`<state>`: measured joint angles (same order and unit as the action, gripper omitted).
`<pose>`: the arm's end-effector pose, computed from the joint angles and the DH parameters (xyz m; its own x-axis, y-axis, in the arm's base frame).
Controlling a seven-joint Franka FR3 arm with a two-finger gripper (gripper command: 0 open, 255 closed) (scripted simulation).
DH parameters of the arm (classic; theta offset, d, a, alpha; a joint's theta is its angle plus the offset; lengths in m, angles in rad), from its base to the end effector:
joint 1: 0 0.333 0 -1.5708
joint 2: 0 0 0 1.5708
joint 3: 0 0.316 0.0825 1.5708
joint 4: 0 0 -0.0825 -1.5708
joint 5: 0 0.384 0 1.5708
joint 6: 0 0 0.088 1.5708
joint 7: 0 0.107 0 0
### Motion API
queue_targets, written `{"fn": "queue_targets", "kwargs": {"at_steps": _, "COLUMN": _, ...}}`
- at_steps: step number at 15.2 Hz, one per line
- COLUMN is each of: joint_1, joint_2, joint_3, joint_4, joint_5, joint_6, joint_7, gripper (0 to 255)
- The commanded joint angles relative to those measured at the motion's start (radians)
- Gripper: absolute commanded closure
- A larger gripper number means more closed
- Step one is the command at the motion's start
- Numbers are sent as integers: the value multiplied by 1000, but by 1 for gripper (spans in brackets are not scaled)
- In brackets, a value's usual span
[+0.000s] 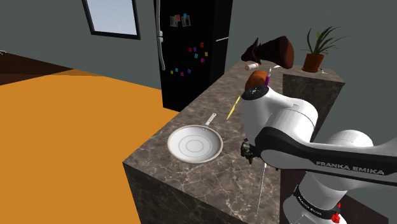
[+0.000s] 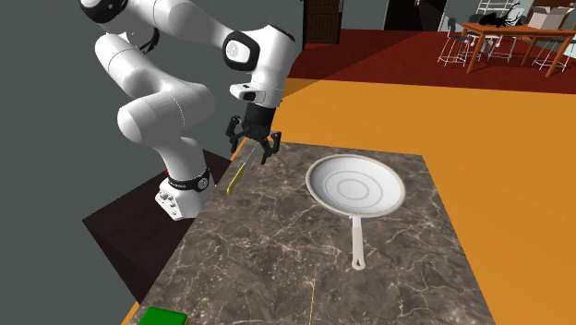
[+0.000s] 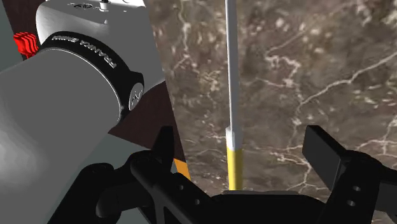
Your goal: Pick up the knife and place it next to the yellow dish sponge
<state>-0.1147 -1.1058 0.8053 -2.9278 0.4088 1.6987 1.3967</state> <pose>0.2027 0.1343 0.3495 0.3121 -0.9093 0.2754 -0.9380 -0.2490 0.2410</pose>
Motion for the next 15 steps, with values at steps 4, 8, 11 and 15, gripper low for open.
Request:
{"fn": "queue_targets", "kwargs": {"at_steps": 4, "joint_1": 19, "joint_2": 19, "joint_3": 49, "joint_4": -61, "joint_5": 50, "joint_6": 66, "joint_7": 21, "gripper": 0}}
{"fn": "queue_targets", "kwargs": {"at_steps": 8, "joint_1": 24, "joint_2": 25, "joint_3": 61, "joint_4": -80, "joint_5": 63, "joint_6": 88, "joint_7": 22, "gripper": 0}}
{"fn": "queue_targets", "kwargs": {"at_steps": 11, "joint_1": 24, "joint_2": 26, "joint_3": 61, "joint_4": -80, "joint_5": 63, "joint_6": 88, "joint_7": 22, "gripper": 0}}
{"fn": "queue_targets", "kwargs": {"at_steps": 15, "joint_1": 24, "joint_2": 26, "joint_3": 61, "joint_4": -79, "joint_5": 63, "joint_6": 88, "joint_7": 22, "gripper": 255}}
